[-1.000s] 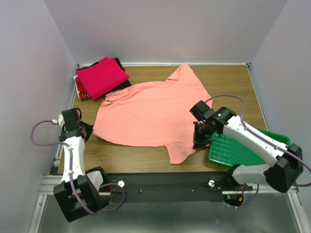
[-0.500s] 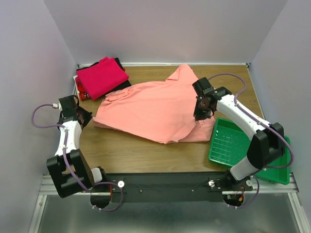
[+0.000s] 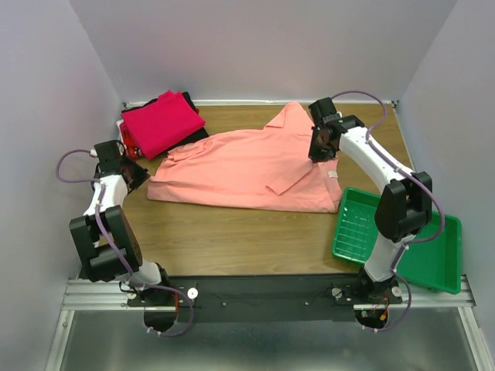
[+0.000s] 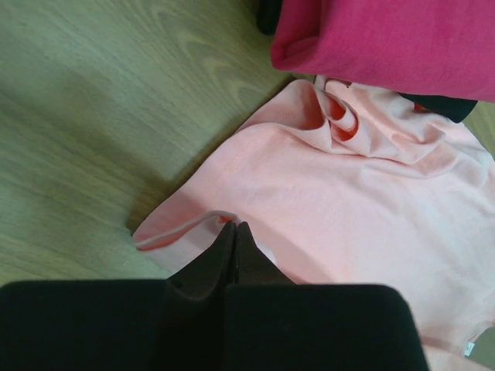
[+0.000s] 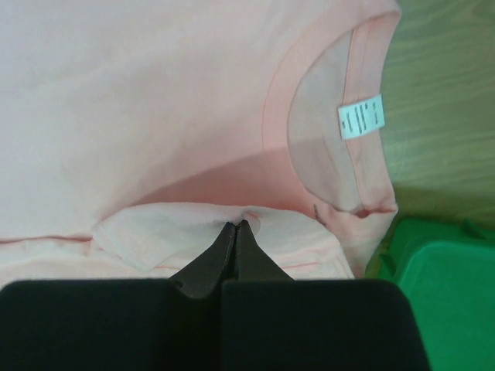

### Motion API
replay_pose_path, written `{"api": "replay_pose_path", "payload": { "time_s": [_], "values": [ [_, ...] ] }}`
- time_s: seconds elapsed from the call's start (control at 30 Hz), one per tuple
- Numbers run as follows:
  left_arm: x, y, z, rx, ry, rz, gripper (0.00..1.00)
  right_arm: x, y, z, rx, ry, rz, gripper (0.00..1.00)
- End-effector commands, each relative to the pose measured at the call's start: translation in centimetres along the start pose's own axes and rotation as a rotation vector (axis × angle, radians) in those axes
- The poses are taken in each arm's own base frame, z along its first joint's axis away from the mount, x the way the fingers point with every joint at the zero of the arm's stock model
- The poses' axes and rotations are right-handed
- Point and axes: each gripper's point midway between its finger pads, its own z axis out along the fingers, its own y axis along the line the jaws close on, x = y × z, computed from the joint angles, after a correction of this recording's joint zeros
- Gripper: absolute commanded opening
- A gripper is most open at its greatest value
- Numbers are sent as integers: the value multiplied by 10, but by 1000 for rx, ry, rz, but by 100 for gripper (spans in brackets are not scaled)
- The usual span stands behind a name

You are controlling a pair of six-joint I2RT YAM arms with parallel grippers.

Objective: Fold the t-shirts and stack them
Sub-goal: Fold the tshirt

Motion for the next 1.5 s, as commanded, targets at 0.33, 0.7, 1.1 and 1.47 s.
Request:
{"api": "replay_pose_path", "payload": {
  "time_s": [0.33, 0.7, 1.1, 1.47],
  "values": [
    [-5, -14, 26, 56, 11, 68, 0, -33, -18, 16, 64, -54, -41, 0],
    [-26, -31, 12, 109, -96, 45, 0, -32, -28, 20, 97, -52, -38, 0],
    [-16, -25, 24, 113, -66, 51, 0, -31, -35, 24, 105, -42, -39, 0],
    [-19, -31, 46, 141, -19, 137, 73, -45, -26, 44, 100, -42, -48, 74]
  ]
}}
